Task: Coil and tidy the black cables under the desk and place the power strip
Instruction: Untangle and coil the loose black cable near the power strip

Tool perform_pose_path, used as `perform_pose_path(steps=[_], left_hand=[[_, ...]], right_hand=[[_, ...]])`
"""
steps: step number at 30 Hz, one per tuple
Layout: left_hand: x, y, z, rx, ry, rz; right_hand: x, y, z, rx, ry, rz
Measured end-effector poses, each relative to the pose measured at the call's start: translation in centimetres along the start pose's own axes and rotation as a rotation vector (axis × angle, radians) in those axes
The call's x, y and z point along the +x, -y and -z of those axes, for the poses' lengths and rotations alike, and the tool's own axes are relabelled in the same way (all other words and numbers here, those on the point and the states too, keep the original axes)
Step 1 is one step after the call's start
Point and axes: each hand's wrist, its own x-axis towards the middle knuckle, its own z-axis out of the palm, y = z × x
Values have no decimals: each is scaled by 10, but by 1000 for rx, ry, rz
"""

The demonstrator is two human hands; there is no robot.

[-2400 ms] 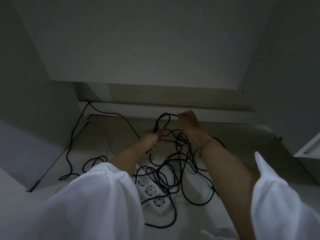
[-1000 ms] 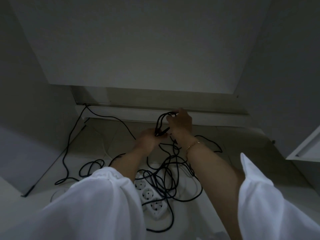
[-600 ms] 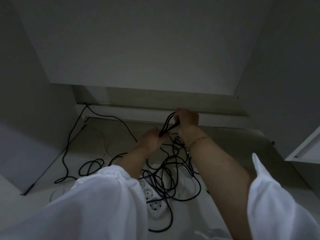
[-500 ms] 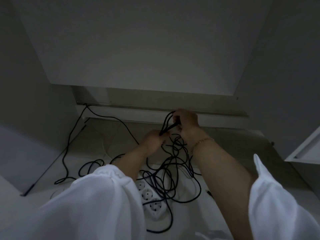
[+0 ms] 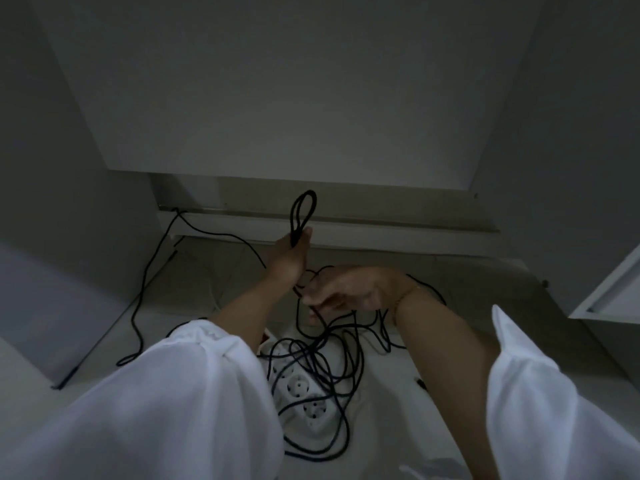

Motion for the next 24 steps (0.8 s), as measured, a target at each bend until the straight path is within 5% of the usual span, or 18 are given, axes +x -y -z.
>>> perform_pose_path(steps=[5, 12, 18, 24], left_hand=[[-5, 0, 7, 157, 1, -16], [-13, 10, 18, 517, 192, 64], [-14, 22, 30, 771, 300, 59], [-16, 18, 26, 672, 266, 49]], right_hand=[[-7, 8, 7, 154, -1, 110], [-22, 24, 24, -26, -138, 102], [-30, 29, 35, -163, -548, 201], [-12, 18, 44, -83, -925, 357]])
